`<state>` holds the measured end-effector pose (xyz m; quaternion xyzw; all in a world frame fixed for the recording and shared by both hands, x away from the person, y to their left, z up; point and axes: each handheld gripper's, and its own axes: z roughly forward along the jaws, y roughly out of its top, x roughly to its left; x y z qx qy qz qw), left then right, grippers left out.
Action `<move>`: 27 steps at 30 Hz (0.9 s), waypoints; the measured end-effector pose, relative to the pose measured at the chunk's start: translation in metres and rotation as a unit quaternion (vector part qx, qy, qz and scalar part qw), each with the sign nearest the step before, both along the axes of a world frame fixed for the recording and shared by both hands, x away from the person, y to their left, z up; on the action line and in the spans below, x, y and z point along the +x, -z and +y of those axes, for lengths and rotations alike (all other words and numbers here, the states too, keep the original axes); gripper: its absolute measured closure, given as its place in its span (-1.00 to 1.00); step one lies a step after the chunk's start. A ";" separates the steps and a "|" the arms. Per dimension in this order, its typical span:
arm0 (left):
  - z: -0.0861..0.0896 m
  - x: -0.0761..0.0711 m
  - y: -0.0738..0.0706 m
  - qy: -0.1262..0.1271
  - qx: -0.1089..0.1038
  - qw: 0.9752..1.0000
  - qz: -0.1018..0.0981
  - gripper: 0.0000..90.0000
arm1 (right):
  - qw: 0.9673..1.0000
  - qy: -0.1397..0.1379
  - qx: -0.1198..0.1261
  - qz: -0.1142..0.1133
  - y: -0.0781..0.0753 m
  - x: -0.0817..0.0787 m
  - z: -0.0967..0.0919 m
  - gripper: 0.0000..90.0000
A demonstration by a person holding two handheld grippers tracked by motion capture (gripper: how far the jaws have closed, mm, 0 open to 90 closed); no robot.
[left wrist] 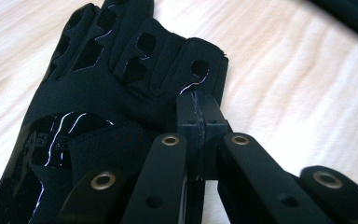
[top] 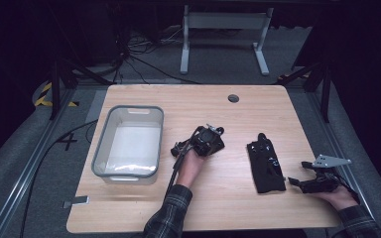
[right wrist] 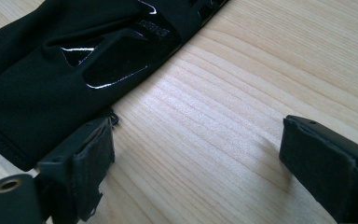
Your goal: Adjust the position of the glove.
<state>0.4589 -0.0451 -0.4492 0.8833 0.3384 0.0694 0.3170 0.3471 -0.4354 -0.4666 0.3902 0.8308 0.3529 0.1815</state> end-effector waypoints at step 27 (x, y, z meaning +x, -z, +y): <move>0.025 -0.013 -0.030 -0.029 -0.043 0.998 -0.031 1.00 | 1.000 -0.001 0.000 0.002 0.000 0.000 0.000 -0.77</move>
